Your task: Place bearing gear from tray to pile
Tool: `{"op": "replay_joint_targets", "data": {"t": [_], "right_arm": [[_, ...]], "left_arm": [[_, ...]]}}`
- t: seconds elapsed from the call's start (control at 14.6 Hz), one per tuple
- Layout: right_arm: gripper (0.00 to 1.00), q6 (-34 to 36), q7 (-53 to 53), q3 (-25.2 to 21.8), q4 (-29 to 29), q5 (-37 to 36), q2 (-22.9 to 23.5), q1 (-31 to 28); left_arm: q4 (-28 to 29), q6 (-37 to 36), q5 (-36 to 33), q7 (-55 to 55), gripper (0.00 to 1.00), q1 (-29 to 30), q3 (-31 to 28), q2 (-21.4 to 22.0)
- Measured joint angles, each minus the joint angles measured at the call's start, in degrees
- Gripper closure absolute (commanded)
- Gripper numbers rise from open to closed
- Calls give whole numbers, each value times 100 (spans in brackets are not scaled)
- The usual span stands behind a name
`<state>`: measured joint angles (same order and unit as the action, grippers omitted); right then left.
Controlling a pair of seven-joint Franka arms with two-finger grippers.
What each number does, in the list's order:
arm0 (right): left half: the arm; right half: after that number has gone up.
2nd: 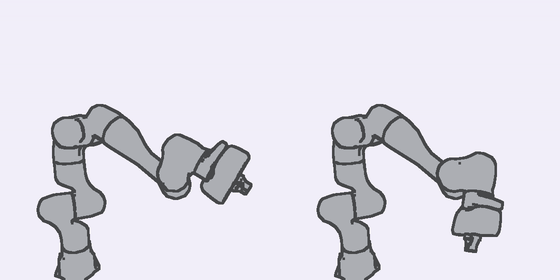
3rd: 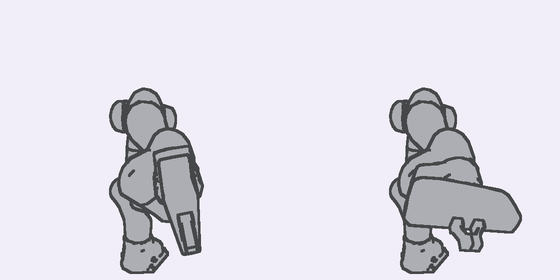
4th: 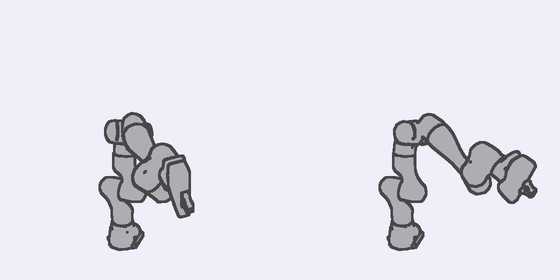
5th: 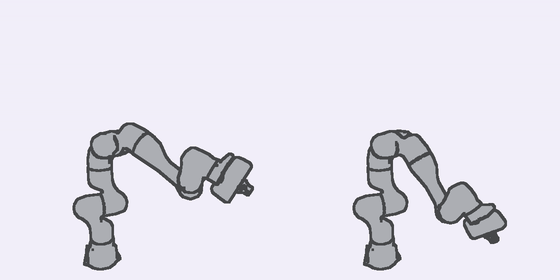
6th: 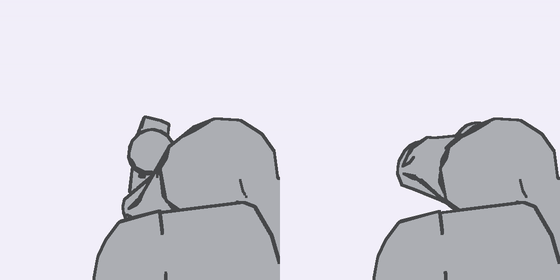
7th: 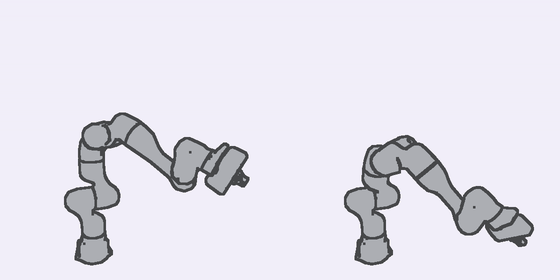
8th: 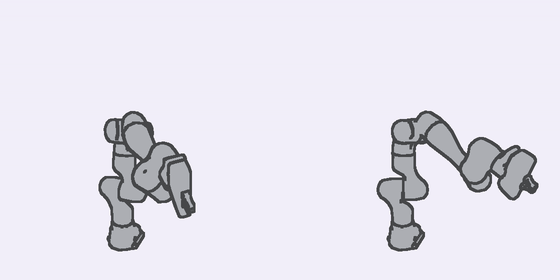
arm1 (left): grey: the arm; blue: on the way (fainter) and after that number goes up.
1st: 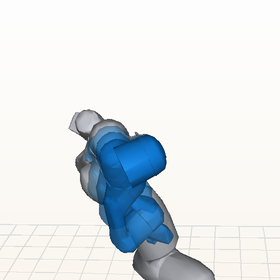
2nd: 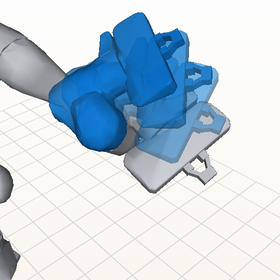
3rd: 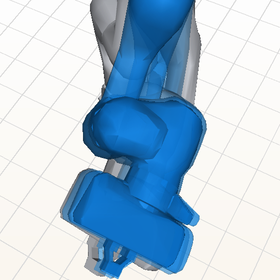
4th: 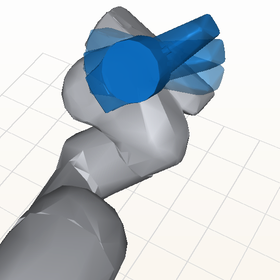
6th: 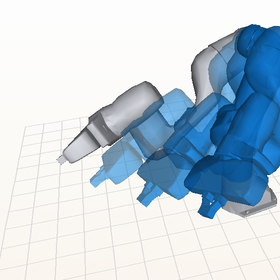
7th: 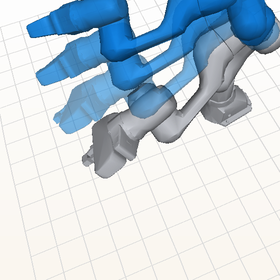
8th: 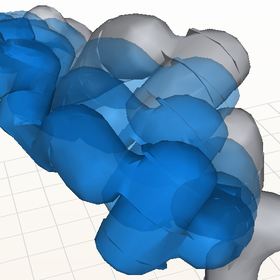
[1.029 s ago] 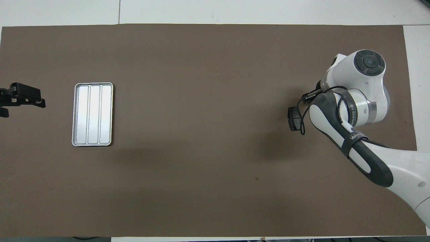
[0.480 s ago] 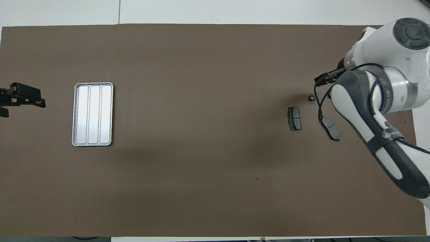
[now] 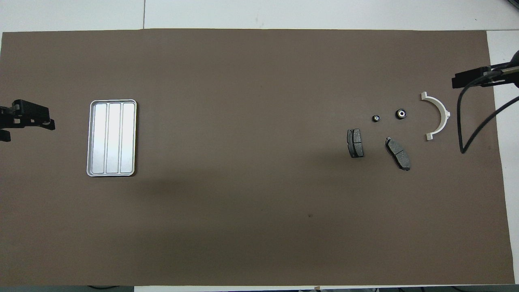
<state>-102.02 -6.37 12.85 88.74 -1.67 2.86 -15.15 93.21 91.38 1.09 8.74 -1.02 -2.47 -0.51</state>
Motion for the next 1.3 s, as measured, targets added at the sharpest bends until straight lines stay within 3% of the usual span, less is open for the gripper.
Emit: {"op": "replay_joint_targets", "data": {"t": [0.34, 1.3], "right_arm": [[0, 1419, 257, -1, 7, 0, -389, -108], [0, 1471, 851, 175, 192, 293, -450, 683]], "left_arm": [[0, 0, 0, 0, 0, 0, 0, 0], [0, 0, 0, 0, 0, 0, 0, 0]]}}
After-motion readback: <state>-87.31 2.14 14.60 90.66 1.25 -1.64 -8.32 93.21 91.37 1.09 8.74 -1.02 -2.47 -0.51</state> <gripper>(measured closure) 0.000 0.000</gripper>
